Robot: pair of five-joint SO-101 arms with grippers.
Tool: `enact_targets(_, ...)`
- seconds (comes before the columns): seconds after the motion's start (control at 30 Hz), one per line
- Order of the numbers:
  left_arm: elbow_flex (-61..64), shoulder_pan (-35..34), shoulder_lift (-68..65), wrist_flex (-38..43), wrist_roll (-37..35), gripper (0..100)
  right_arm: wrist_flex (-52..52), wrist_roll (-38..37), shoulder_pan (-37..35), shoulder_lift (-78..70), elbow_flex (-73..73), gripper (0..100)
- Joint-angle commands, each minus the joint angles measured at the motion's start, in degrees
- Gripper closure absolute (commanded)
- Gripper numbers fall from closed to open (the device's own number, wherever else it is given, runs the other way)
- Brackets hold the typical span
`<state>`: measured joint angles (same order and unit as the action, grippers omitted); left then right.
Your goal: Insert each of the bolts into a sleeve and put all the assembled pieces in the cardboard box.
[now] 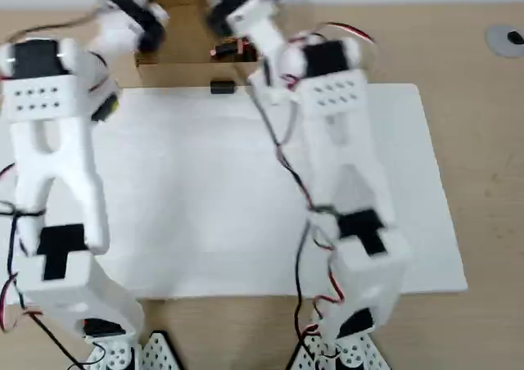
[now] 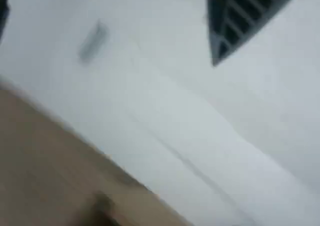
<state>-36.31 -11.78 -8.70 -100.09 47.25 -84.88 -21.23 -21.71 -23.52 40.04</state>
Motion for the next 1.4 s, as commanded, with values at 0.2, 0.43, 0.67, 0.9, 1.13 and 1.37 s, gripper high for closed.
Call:
enact_targets(0.2,3.5,-13.3,14.2,-0.3,-36.0,99,-10.9,-25.1,-4.7,-28.1,33.3,67.8)
enact_targets(0.43,14.9,-14.8,21.1,3.0,-39.8,99,-8.0,-26.4,-4.4,-36.9,38.8,67.7)
enact_targets(0.67,32.0,-14.7,30.4,13.8,-44.8,99,0.5,-26.3,-4.4,-38.9,38.7,67.9)
enact_targets(0.9,51.1,-14.7,45.2,25.1,-45.8,99,12.6,-26.1,-4.6,-41.9,38.8,68.0)
enact_targets(1.13,64.1,-14.6,60.0,32.6,-44.7,99,16.4,-26.0,-5.3,-44.0,38.8,68.0)
enact_targets(1.37,67.3,-16.2,64.0,33.8,-43.7,99,10.7,-26.0,-6.3,-45.8,39.0,68.0)
